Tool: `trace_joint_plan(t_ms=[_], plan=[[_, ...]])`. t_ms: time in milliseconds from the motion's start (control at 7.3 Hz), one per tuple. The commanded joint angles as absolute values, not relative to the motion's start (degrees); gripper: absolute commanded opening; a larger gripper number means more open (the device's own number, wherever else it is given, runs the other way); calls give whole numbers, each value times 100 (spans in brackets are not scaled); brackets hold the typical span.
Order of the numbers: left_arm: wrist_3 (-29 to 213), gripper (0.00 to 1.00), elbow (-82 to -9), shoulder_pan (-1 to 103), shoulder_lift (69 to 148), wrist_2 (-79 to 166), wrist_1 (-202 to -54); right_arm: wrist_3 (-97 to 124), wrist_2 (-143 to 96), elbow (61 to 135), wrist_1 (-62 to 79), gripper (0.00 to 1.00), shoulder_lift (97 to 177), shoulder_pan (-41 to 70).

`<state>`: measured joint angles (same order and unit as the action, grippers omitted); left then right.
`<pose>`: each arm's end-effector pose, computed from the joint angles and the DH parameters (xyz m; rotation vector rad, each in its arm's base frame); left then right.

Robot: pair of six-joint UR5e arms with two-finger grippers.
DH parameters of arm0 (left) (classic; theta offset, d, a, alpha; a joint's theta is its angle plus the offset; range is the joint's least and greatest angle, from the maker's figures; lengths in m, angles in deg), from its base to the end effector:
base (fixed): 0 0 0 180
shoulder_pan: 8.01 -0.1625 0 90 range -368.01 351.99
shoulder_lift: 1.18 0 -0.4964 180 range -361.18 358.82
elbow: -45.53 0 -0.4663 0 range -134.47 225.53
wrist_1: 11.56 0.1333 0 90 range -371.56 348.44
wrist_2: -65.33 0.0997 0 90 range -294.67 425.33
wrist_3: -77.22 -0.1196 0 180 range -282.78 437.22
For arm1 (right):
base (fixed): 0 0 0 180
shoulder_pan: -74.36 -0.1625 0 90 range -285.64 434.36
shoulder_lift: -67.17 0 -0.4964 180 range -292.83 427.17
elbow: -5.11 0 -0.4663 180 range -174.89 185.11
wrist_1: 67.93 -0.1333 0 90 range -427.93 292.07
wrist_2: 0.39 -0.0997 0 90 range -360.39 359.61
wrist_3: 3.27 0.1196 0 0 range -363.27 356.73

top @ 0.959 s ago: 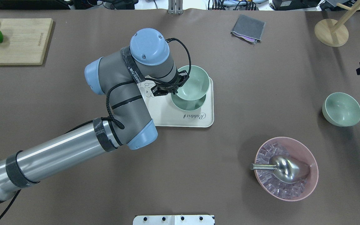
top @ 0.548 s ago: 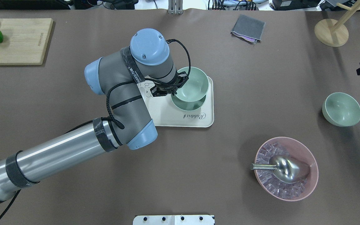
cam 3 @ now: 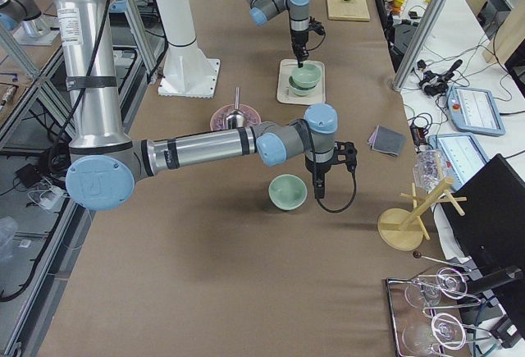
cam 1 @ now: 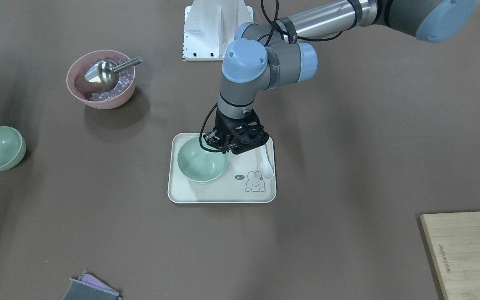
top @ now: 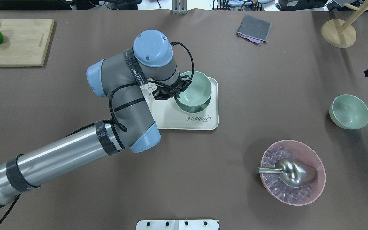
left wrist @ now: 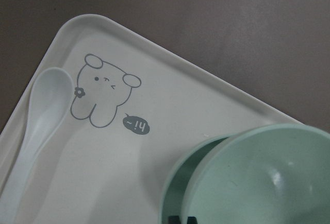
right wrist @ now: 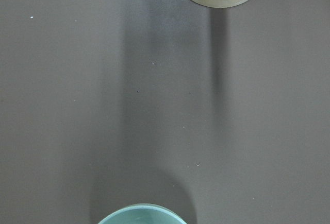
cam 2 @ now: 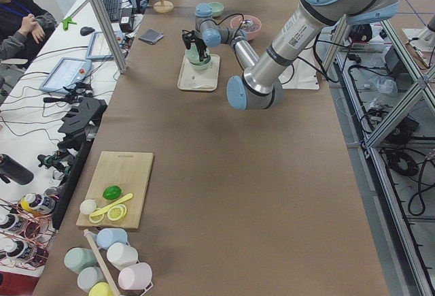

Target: Stack green bowls together

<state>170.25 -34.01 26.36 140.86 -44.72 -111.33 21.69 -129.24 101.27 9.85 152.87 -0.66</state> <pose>0.6827 -0.5787 0.1507 -0.0751 0.9495 -0.4465 -0.1049 -0.6175 0.6203 0.1290 -0.7582 0.0313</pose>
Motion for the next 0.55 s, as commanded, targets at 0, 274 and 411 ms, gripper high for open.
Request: trace_joint_plan(t_ms=[0, 274, 411], plan=[[17012, 0, -3357, 2636, 14085, -4488, -11131, 2169, -12924, 10126, 985, 100, 15287, -61], [16908, 0, -3305, 2636, 14094, -4497, -11140, 2169, -12924, 10126, 994, 100, 15278, -61], [16863, 0, -3287, 2636, 14094, -4497, -11140, 2169, -12924, 10126, 994, 100, 15287, -61]])
